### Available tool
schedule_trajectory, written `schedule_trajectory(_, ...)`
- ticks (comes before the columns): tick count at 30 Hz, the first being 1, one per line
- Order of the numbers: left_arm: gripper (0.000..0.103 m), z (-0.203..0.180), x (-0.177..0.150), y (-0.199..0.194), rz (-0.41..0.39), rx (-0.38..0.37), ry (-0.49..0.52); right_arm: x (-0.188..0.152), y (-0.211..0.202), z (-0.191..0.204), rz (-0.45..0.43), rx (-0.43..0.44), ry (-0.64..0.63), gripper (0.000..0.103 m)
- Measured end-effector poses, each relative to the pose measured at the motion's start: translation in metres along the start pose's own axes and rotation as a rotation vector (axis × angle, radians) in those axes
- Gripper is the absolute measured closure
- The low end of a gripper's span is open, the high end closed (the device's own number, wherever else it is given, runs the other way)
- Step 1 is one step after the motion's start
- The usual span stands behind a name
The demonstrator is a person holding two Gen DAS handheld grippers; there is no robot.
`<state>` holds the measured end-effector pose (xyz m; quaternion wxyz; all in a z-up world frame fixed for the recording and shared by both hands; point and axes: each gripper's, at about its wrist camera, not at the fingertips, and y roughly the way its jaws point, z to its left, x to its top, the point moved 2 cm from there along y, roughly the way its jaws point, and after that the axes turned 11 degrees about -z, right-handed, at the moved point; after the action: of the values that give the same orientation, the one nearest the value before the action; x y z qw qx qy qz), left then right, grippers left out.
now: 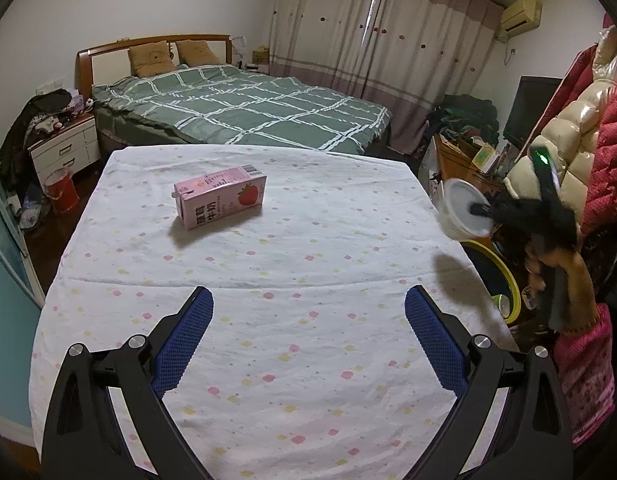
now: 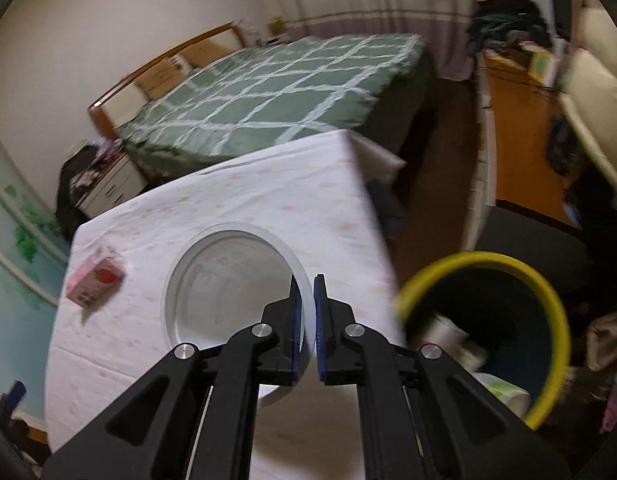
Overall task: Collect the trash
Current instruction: 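Carry the yogurt cup over the bin and open the right gripper, then reach the left gripper to the pink strawberry milk carton and grasp it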
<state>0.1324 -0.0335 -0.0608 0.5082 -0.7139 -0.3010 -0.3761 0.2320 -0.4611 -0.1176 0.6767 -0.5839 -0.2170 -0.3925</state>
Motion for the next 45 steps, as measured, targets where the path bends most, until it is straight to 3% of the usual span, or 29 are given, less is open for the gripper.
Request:
schedule_trajectory(7, 0.008, -0.015, -0.004, 0.006, 0.027, -0.021, 0.02, -0.024, -0.015, -0.086, -0.002, -0.135, 0.093, 0.097)
schedule_trajectory(15, 0.008, -0.04, -0.003, 0.011, 0.041, -0.043, 0.067, -0.05, 0.006, -0.129, 0.063, -0.191, 0.139, 0.096)
schedule_trajectory(22, 0.008, -0.048, -0.002, 0.018, 0.055, -0.045, 0.082, -0.059, 0.019, -0.13, 0.095, -0.198, 0.133, 0.095)
schedule_trajectory(27, 0.008, -0.05, -0.003, 0.025, 0.07, -0.052, 0.08, -0.053, 0.016, -0.128, 0.071, -0.217, 0.119, 0.07)
schedule_trajectory(35, 0.008, -0.036, -0.004, 0.041, 0.085, -0.045, 0.061, -0.046, 0.008, -0.115, 0.046, -0.19, 0.105, 0.069)
schedule_trajectory(45, 0.008, 0.017, 0.021, 0.081, 0.061, -0.013, 0.087, -0.041, 0.007, -0.096, 0.033, -0.159, 0.081, 0.067)
